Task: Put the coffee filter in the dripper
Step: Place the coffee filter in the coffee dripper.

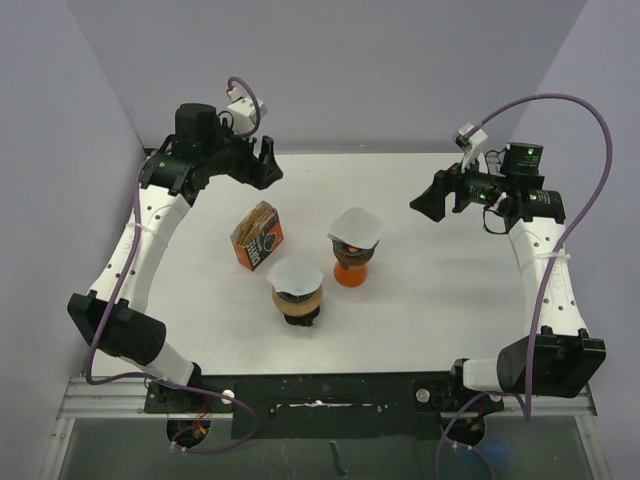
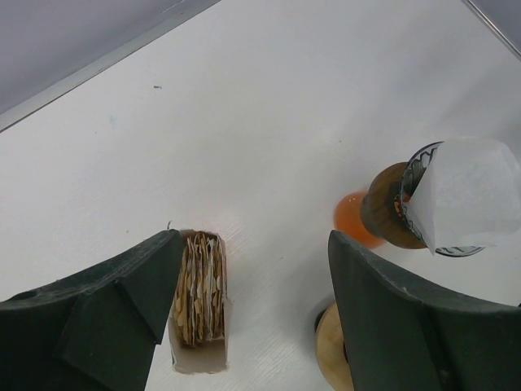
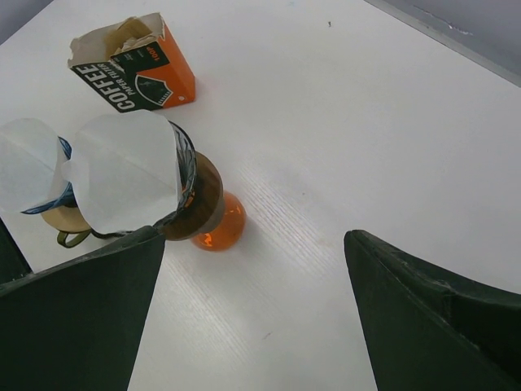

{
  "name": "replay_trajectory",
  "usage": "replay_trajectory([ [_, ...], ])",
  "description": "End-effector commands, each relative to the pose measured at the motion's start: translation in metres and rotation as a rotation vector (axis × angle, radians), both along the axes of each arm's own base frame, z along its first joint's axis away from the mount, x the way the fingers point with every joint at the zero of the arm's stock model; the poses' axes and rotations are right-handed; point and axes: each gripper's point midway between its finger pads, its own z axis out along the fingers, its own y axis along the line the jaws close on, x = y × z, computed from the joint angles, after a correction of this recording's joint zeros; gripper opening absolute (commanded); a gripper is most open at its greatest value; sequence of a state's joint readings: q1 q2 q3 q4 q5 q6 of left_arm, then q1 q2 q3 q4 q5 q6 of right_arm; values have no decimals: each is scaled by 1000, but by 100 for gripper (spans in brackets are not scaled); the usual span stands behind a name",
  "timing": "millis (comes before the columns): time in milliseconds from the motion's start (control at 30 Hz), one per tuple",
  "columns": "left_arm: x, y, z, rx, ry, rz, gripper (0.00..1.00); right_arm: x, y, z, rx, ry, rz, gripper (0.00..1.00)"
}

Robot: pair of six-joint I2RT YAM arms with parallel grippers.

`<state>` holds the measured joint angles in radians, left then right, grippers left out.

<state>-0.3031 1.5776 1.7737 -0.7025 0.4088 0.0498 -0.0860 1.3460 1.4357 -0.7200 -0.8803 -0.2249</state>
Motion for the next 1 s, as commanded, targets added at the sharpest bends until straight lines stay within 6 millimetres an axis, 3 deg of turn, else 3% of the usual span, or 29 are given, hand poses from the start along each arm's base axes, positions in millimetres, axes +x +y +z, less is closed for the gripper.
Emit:
replay_trajectory([
  [0, -9, 2, 38, -63, -107, -25, 71, -9, -2, 14, 0, -57, -4, 98],
  [233, -9, 8, 33, -65, -102, -12, 71, -18, 3, 4, -4, -36, 66, 98],
  [633, -6, 27, 22, -68, -83, 38, 71, -20, -7, -2, -24, -71, 52, 98],
  [967, -4, 32, 11, -54, -72, 40, 71, -16, -29, -10, -12, -95, 22, 98],
])
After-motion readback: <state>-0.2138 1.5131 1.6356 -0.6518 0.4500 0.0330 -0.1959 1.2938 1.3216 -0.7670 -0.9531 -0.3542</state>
